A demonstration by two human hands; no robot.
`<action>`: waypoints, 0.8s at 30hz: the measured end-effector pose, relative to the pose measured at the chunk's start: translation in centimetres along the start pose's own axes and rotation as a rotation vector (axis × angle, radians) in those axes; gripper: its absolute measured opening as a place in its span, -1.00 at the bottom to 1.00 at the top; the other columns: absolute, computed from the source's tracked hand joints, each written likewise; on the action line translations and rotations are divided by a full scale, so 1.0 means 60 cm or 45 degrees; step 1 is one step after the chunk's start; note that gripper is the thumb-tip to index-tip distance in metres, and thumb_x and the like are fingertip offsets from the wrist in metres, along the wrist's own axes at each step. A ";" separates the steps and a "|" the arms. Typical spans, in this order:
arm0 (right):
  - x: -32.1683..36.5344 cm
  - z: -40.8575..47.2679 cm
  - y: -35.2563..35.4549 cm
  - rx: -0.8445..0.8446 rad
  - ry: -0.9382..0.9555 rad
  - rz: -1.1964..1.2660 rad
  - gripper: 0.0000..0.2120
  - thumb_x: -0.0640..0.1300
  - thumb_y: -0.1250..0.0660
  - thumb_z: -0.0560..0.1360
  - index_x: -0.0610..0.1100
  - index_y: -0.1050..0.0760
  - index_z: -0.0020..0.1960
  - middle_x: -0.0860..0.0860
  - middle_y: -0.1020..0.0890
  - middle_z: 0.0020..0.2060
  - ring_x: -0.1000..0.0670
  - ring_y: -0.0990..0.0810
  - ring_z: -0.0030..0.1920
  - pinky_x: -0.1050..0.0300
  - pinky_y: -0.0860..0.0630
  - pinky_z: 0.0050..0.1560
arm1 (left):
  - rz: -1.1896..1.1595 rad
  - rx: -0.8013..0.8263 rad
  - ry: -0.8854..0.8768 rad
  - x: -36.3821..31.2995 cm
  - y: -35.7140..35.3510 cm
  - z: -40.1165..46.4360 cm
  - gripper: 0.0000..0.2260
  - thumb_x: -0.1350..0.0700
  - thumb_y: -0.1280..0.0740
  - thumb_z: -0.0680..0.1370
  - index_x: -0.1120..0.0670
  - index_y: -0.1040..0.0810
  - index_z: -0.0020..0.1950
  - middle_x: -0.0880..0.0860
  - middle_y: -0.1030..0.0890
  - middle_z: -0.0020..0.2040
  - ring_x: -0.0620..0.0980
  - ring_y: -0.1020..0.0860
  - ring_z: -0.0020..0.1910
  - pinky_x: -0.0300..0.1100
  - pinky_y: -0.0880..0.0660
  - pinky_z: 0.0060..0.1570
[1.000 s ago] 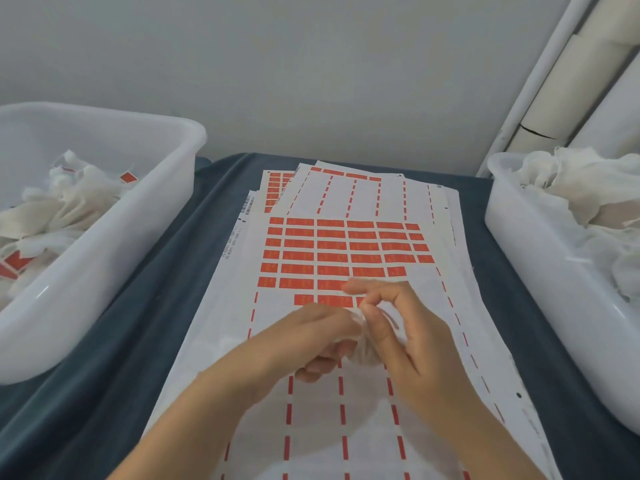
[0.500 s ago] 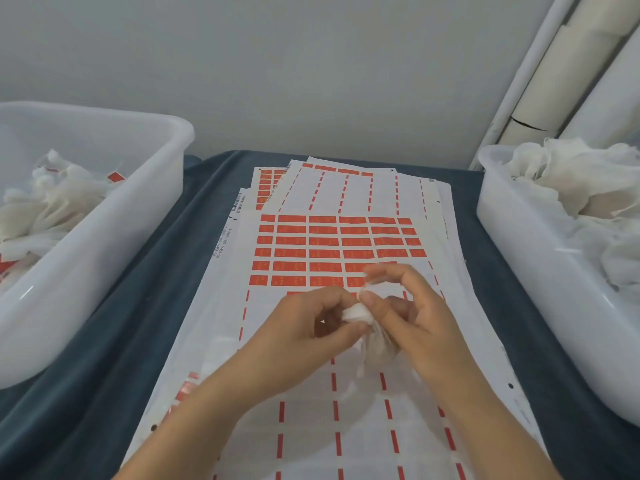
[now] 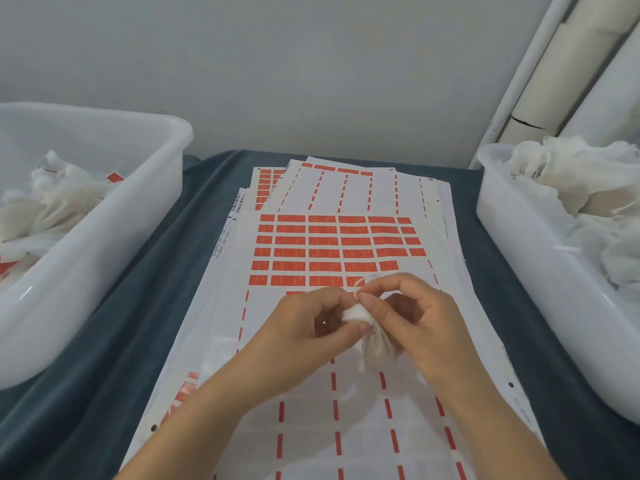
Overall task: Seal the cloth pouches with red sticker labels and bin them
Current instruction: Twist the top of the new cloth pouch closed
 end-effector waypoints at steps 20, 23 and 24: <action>0.011 -0.005 0.004 0.158 0.085 -0.259 -0.80 0.11 -0.27 0.33 0.15 -0.51 -0.05 0.25 -0.60 -0.10 0.27 -0.52 0.01 0.50 -0.43 0.00 | -0.258 -0.031 0.047 0.004 0.020 0.008 -0.86 0.11 -0.33 0.48 0.00 -0.40 -0.01 -0.08 -0.67 -0.26 -0.11 -0.56 -0.42 -0.34 -0.52 -0.31; 0.007 -0.005 -0.002 0.165 -0.124 0.062 -0.77 0.11 -0.29 0.30 0.10 -0.54 -0.06 0.25 -0.64 -0.15 0.29 -0.56 -0.05 0.51 -0.46 -0.16 | -0.230 -0.094 -0.055 -0.005 0.019 0.006 -0.80 -0.03 -0.26 0.41 -0.03 -0.33 -0.04 -0.08 -0.64 -0.26 -0.09 -0.55 -0.40 -0.33 -0.52 -0.33; 0.004 -0.006 -0.003 0.182 -0.187 0.147 -0.75 0.11 -0.30 0.30 0.07 -0.56 -0.06 0.27 -0.64 -0.16 0.29 -0.57 -0.07 0.51 -0.46 -0.20 | -0.215 -0.110 -0.092 -0.007 0.019 0.005 -0.79 -0.05 -0.25 0.40 -0.05 -0.31 -0.03 -0.07 -0.63 -0.25 -0.09 -0.55 -0.37 -0.33 -0.51 -0.33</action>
Point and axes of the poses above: each hand's wrist, its own z-axis towards the middle knuckle, its own y-axis out of the back of the hand, x = y × z, the point moved 3 cm from there along z, towards the middle knuckle
